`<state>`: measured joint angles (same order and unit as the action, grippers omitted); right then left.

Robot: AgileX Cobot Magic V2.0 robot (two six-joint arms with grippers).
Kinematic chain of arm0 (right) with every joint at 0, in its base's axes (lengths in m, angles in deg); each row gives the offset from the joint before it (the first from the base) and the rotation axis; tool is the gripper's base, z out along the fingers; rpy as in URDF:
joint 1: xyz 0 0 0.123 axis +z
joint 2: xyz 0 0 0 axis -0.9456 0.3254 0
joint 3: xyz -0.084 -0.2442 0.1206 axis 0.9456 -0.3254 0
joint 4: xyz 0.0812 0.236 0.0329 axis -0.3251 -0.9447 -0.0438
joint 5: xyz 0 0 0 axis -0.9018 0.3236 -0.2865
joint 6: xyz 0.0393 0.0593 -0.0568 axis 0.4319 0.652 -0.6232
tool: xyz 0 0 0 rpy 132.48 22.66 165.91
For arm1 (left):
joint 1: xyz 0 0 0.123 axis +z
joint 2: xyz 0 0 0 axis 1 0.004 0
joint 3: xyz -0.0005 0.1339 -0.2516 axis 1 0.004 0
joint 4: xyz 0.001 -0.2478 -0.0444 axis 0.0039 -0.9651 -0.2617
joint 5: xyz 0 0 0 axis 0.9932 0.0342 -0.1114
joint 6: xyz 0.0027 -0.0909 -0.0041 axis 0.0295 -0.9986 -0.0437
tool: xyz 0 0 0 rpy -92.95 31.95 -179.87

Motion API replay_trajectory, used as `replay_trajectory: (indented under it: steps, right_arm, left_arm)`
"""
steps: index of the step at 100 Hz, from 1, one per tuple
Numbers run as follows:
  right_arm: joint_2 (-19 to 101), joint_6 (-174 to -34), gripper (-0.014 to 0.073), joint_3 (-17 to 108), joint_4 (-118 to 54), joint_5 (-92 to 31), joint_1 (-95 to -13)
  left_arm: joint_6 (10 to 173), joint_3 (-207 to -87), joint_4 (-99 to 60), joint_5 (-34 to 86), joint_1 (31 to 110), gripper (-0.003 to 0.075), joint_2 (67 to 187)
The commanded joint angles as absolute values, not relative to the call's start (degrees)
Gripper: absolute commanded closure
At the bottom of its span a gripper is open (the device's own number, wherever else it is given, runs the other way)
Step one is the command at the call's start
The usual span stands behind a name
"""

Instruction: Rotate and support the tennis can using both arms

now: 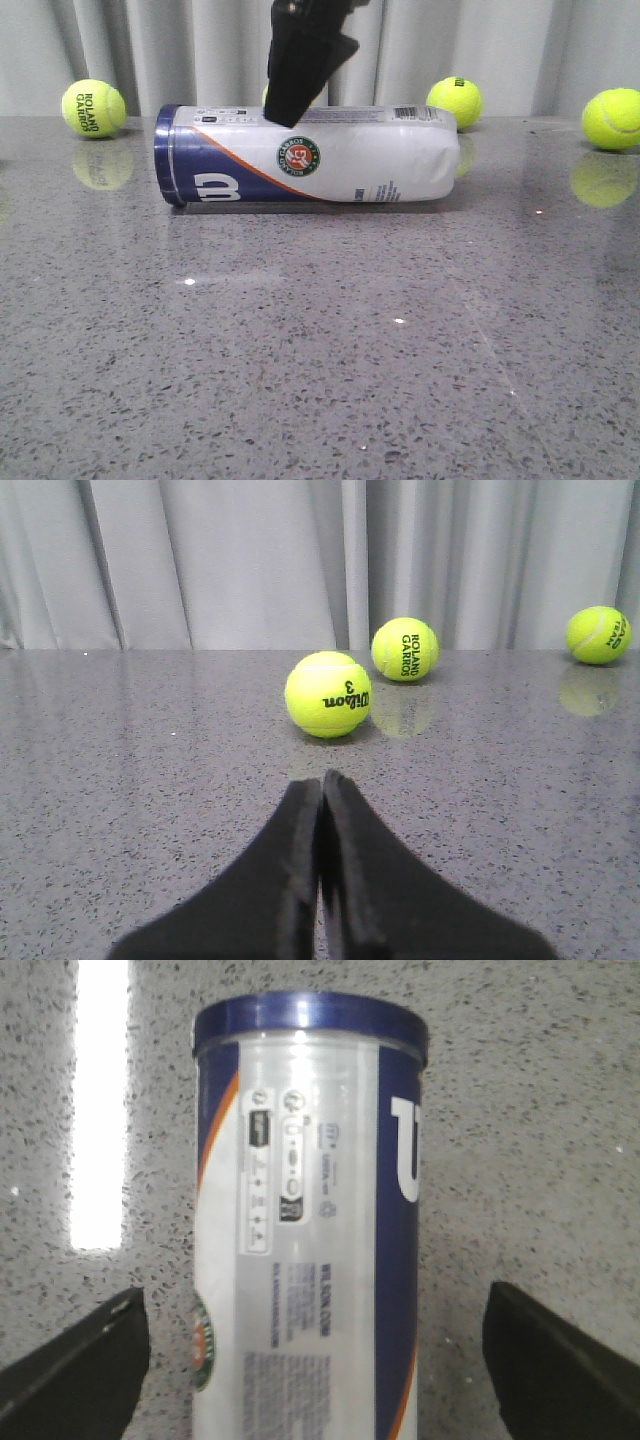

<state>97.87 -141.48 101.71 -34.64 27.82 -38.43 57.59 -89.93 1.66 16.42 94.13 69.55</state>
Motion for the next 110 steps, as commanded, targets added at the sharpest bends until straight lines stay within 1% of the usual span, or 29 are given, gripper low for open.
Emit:
replay_trajectory:
  steps: [1,13,32,40,52,59,66,73,94,110]
  right_arm:
    - [92.15,-136.10,-0.0069,103.63,-35.09,32.89,-38.59]
    - [89.05,-118.86,-0.0069,103.63,-31.92,32.89,-38.59]
    - [84.67,-91.75,-0.0069,102.08,-17.72,33.05,-38.59]
    - [82.31,-87.57,-0.0069,99.52,-14.57,33.05,-38.59]
    - [77.95,-85.78,-0.0069,93.45,-14.25,33.05,-38.59]
    - [75.35,-83.86,-0.0047,89.22,-14.25,33.00,-38.59]
    - [72.90,-81.98,0.0002,84.81,-14.25,32.94,-38.59]
    - [70.53,-79.69,0.0071,80.39,-14.32,31.71,-38.59]
    - [63.40,-76.44,0.0298,68.64,-14.38,27.53,-38.59]
    - [56.91,-74.15,0.0490,61.21,-14.38,22.51,-38.59]
  left_arm:
    - [57.05,-87.44,1.49,12.03,94.30,0.0740,67.58]
    - [57.05,-87.44,1.49,12.03,94.30,0.0740,67.58]
    - [57.05,-87.44,1.49,12.03,94.30,0.0740,67.58]
    - [57.05,-87.44,1.49,12.03,94.30,0.0740,67.58]
    - [57.05,-87.44,1.49,12.03,94.30,0.0740,67.58]
    - [57.05,-87.44,1.49,12.03,94.30,0.0740,67.58]
    - [57.05,-87.44,1.49,12.03,94.30,0.0740,67.58]
    - [57.05,-87.44,1.49,12.03,94.30,0.0740,67.58]
    - [57.05,-87.44,1.49,12.03,94.30,0.0740,67.58]
    - [57.05,-87.44,1.49,12.03,94.30,0.0740,67.58]
